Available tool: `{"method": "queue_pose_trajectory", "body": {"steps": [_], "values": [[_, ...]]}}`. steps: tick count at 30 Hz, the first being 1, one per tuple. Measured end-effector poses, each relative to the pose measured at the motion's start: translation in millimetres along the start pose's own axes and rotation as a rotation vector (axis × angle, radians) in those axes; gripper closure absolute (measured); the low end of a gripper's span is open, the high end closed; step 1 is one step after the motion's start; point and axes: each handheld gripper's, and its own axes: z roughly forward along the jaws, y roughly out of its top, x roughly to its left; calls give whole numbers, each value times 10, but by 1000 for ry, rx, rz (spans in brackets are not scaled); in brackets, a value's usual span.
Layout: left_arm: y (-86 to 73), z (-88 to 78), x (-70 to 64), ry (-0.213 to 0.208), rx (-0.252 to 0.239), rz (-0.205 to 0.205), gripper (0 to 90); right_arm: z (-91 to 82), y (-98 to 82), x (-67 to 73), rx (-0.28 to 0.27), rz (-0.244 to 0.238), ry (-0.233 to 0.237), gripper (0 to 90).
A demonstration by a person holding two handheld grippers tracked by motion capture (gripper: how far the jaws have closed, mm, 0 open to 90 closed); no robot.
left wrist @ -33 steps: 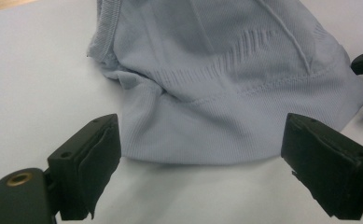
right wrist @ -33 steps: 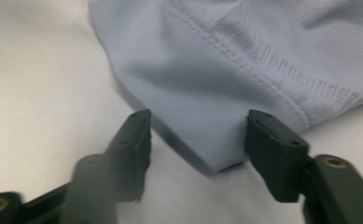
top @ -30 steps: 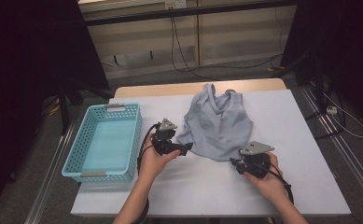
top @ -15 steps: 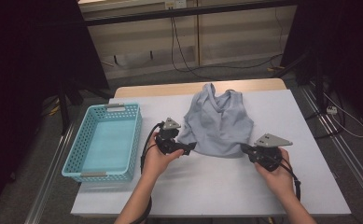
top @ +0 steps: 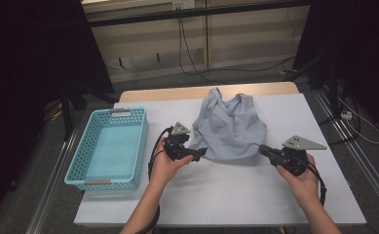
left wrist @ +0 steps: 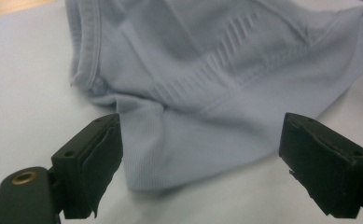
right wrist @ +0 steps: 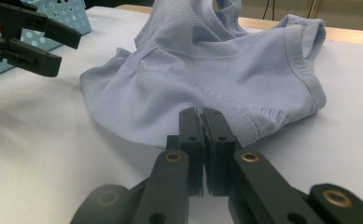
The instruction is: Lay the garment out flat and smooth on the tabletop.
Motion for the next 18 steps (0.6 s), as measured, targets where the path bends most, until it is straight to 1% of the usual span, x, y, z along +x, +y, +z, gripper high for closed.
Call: {"method": "queue_pose_trajectory", "body": {"steps": [1, 4, 6, 8, 9, 10, 12, 14, 16, 17, 18], "values": [[3, 8, -12, -5, -4, -1, 138, -5, 2, -15, -4, 3, 0, 879], [-12, 33, -28, -16, 11, 14, 138, -15, 32, -50, -18, 20, -1, 879], [-33, 42, -24, -21, 18, 16, 138, -18, 50, -62, -19, 18, -10, 879], [-53, 42, -17, -18, 26, 19, 138, -25, 58, -69, -33, 40, -10, 879], [-60, 43, -17, -15, 19, 16, 138, -31, 64, -66, -38, 35, -17, 879], [-66, 37, -15, -17, 23, 18, 138, -34, 64, -61, -42, 42, -15, 878], [-70, 33, -10, -16, 25, 18, 138, -28, 59, -60, -42, 50, -11, 878], [-68, 30, 4, -9, 16, 30, 146, 0, 42, -66, -39, 61, -7, 878], [-73, 31, 10, -12, 14, 39, 155, 29, 37, -81, -36, 73, -1, 878], [-81, 34, 10, -29, 25, 45, 178, 42, 42, -87, -37, 74, -4, 878], [-92, 45, 6, -40, 33, 63, 236, 52, 48, -91, -39, 75, -2, 877]]}}
